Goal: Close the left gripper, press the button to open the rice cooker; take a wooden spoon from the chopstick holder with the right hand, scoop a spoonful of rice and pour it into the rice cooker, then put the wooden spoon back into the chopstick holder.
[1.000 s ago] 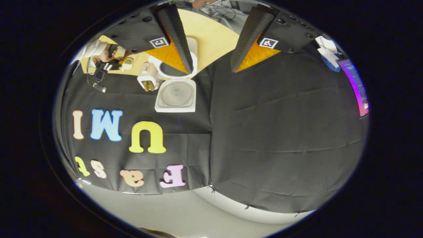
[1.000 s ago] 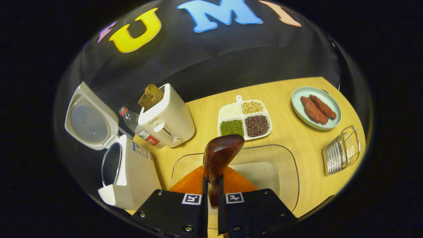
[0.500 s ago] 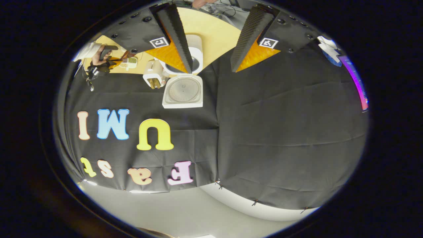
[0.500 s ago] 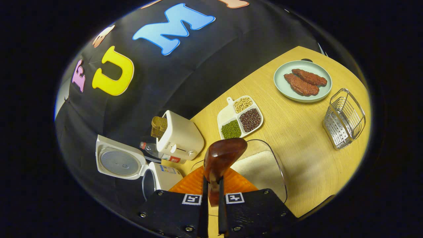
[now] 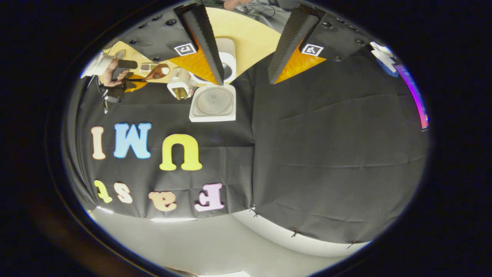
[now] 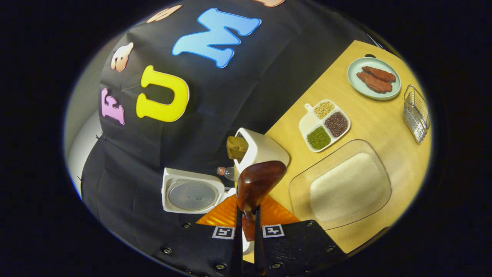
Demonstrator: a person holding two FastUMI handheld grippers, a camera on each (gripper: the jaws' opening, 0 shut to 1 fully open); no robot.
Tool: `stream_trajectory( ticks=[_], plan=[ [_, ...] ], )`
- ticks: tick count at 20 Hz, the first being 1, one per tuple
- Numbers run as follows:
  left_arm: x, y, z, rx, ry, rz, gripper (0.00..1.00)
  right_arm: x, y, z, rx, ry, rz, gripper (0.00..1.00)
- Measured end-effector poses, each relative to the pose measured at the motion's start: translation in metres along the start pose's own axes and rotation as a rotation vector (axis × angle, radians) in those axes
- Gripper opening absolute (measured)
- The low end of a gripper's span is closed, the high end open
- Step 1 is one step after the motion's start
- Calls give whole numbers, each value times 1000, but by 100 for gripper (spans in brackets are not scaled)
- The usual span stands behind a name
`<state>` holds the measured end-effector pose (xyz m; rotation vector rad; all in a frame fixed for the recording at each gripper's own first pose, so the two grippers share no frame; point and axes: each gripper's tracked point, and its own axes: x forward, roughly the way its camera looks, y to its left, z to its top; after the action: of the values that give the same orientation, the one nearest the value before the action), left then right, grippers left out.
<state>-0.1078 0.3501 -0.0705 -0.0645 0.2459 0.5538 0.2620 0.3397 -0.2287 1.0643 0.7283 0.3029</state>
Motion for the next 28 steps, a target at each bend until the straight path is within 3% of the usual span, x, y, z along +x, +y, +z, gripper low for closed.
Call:
stream_trajectory(
  ticks=[1,2,6,7,8,9,12,15,19,20,21,22,23,24,25,26,27,28],
  plan=[
    [0,4,-1,-4,0,7,89,7,15,-7,-10,11,20,12],
    [-1,10,-1,-7,-1,16,78,17,28,-19,-27,25,35,12],
    [-2,28,0,-13,-5,68,78,68,63,-58,-108,74,56,12],
    [-5,35,-2,-17,-2,83,77,82,67,-66,-132,82,49,12],
    [-5,42,-3,-21,3,96,89,95,72,-76,-166,92,41,12],
    [-6,47,-6,-24,8,110,83,109,74,-84,-204,104,27,12],
    [-9,64,-11,-23,17,151,84,143,77,-110,-376,129,-17,12],
    [-15,72,-12,-17,26,180,84,162,87,-132,-643,142,-49,12],
    [-15,84,-20,-33,35,197,89,173,99,-159,-1164,126,-54,12],
    [-14,84,-21,-36,37,199,78,172,102,-166,-1291,114,-51,12],
    [-14,85,-23,-38,39,201,89,171,106,-172,-1405,106,-43,12],
    [-14,87,-24,-40,39,203,78,169,110,-177,-1511,84,-36,12],
    [-15,87,-23,-42,37,206,89,164,114,-178,-1615,59,-29,12],
    [-16,87,-22,-43,37,210,78,158,120,-182,-1709,39,-20,12],
    [-17,89,-23,-45,37,214,90,152,125,-184,-1803,17,-9,12],
    [-17,90,-23,-47,38,217,78,149,128,-188,-1881,3,6,12],
    [-17,92,-26,-50,37,219,77,147,128,-191,-1953,-14,15,12],
    [-18,94,-27,-52,39,221,84,146,127,-195,-2004,-27,19,12]
  ],
)
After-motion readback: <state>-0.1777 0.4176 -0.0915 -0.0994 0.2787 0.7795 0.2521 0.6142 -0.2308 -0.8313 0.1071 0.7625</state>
